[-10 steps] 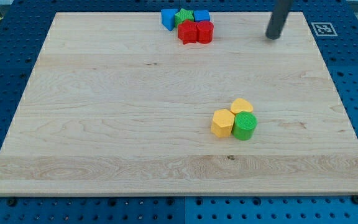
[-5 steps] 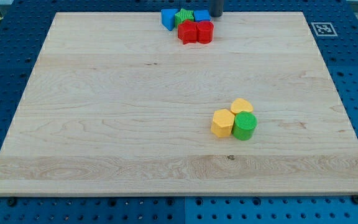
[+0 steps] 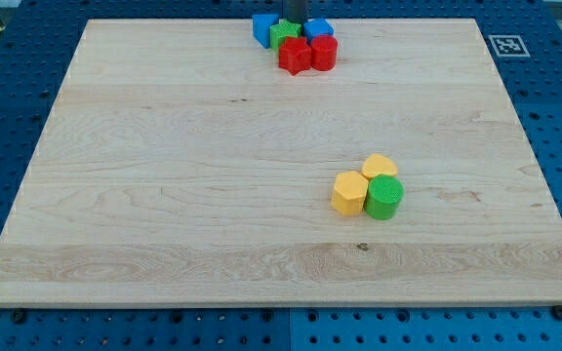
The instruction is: Place the blue triangle at the center of the board
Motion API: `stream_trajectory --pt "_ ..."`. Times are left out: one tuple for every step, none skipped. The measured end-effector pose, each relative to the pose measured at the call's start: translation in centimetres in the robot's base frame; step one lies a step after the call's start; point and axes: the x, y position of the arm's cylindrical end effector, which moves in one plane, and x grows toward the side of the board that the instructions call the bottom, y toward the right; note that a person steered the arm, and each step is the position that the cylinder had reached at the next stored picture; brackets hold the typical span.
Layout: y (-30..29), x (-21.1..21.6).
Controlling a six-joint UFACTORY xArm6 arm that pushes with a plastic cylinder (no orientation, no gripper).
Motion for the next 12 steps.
stream_trajectory --pt "-0.9 0.0" --pt "-0.9 1.4" --pt "-1.0 2.3" --pt "-1.7 -0.4" --pt "-2.2 -2.3" --pt "-4.2 -2.1" --pt "-6.2 -2.3" --pt "-8.2 -2.2" --pt "-8.2 -2.1" --pt "-8.5 -1.7" --pt "-8.6 0.2" --pt "-8.6 0.9"
